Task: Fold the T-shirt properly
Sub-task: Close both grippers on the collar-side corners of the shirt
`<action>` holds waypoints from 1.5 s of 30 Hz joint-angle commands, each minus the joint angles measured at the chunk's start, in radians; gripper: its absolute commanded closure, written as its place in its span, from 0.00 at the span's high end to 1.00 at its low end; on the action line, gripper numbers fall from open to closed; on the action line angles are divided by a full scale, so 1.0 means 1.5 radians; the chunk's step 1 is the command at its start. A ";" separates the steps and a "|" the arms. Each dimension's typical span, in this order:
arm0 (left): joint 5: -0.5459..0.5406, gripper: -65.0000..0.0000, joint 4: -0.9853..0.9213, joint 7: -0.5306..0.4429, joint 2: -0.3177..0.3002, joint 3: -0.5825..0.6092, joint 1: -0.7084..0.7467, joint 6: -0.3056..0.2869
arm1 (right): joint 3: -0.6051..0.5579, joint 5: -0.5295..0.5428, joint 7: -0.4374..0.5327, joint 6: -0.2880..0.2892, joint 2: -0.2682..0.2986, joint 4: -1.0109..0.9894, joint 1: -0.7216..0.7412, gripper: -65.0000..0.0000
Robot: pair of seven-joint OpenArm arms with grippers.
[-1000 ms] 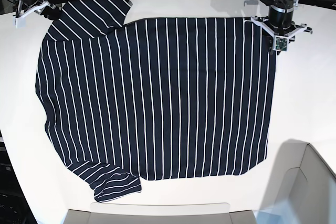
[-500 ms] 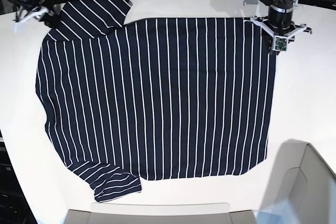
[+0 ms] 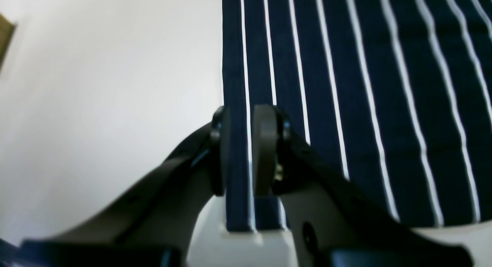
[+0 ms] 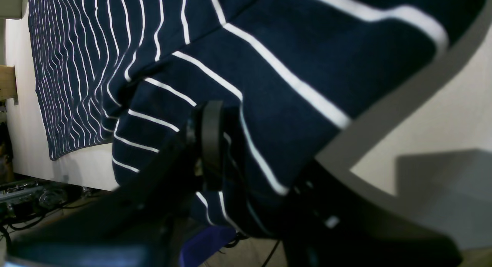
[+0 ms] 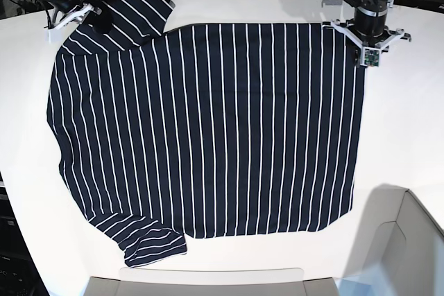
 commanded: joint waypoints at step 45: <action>-0.551 0.17 -0.282 0.204 -0.026 -0.180 -0.019 -0.132 | -0.005 -0.095 -0.052 -0.033 0.037 0.095 -0.011 0.20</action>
